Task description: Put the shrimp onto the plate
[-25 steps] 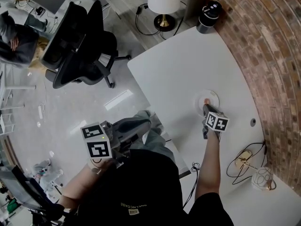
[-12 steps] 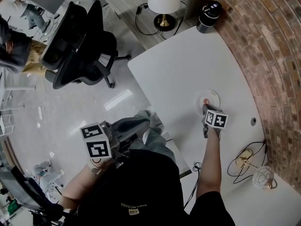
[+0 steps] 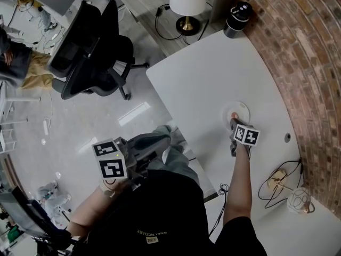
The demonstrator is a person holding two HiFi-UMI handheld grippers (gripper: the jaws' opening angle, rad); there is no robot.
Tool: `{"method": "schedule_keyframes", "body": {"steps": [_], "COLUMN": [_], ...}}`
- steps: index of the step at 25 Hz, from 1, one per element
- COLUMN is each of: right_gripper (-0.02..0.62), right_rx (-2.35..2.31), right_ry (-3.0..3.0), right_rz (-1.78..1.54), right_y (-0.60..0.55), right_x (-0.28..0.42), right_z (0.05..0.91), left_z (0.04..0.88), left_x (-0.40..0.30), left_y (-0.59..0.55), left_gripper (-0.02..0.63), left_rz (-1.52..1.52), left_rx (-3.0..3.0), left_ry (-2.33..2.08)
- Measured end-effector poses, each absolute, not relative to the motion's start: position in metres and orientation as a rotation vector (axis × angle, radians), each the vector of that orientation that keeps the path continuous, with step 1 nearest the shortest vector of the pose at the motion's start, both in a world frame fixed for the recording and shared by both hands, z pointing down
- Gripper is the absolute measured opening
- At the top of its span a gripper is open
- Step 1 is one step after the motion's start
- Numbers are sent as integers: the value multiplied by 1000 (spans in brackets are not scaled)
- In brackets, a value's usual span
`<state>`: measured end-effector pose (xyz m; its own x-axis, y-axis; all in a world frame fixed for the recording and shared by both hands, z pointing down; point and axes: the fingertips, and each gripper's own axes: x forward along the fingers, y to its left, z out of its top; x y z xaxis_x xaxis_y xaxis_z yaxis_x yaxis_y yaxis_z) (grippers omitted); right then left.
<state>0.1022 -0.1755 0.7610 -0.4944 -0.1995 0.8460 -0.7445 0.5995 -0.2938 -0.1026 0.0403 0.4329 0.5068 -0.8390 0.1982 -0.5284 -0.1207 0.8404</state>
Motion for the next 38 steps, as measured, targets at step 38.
{"method": "schedule_keyframes", "body": {"steps": [38], "right_gripper": [51], "right_rx": [1410], "right_ry": [-2573], "right_rz": [758], "right_y": [-127], "right_x": [176], "right_z": [461], "left_z": [394], "left_x": [-15], "left_y": [-54], "left_gripper": [3], "left_rz": [-202], "left_rx": [2139], "left_ry": [-677]}}
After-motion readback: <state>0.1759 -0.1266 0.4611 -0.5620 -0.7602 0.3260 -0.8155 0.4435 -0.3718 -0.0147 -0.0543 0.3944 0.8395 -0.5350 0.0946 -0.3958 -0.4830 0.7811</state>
